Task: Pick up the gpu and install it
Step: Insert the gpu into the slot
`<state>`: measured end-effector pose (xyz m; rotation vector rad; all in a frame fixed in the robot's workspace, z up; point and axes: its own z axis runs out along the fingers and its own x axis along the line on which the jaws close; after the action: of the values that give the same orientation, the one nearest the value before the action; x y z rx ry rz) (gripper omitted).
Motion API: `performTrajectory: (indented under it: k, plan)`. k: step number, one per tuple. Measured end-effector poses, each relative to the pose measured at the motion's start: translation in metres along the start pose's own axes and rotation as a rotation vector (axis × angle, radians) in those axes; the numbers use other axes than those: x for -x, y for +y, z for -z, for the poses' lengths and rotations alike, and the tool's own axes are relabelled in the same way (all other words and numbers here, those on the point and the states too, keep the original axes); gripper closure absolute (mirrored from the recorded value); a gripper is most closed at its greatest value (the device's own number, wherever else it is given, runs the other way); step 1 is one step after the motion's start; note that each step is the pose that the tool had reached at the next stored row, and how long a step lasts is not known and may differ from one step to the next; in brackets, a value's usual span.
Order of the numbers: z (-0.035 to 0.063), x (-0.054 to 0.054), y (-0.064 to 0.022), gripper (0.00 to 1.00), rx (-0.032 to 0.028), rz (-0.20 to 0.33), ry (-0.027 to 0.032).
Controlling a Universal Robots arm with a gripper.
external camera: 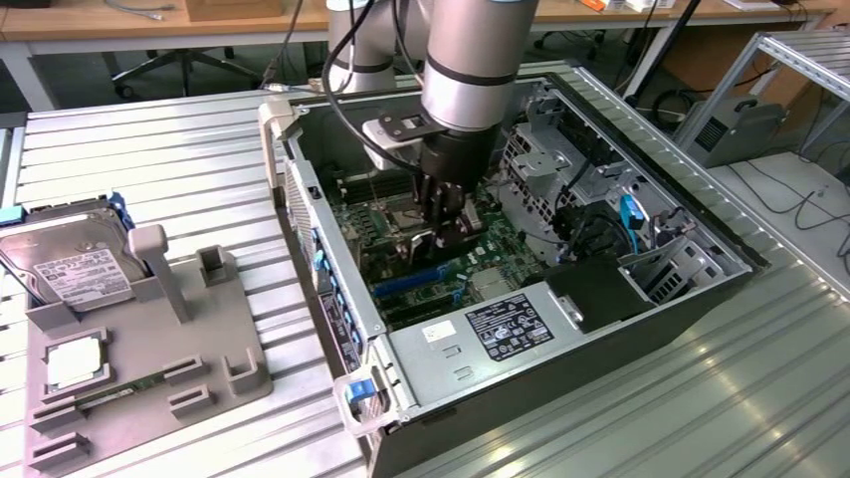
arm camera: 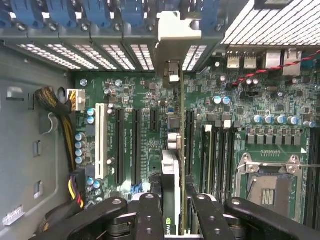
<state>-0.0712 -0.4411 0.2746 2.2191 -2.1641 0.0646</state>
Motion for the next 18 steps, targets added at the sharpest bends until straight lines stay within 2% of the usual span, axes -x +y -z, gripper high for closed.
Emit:
performTrajectory:
  k: [4,11,18]
  plan:
    - [0.0000,0.0000,0.0009,0.73,-0.0010,0.000,0.0017]
    - [-0.0009,0.0002,0.0029,0.73,-0.0002,-0.012,0.0101]
    - [-0.0015,0.0003,0.0045,0.73,0.0007,-0.023,0.0105]
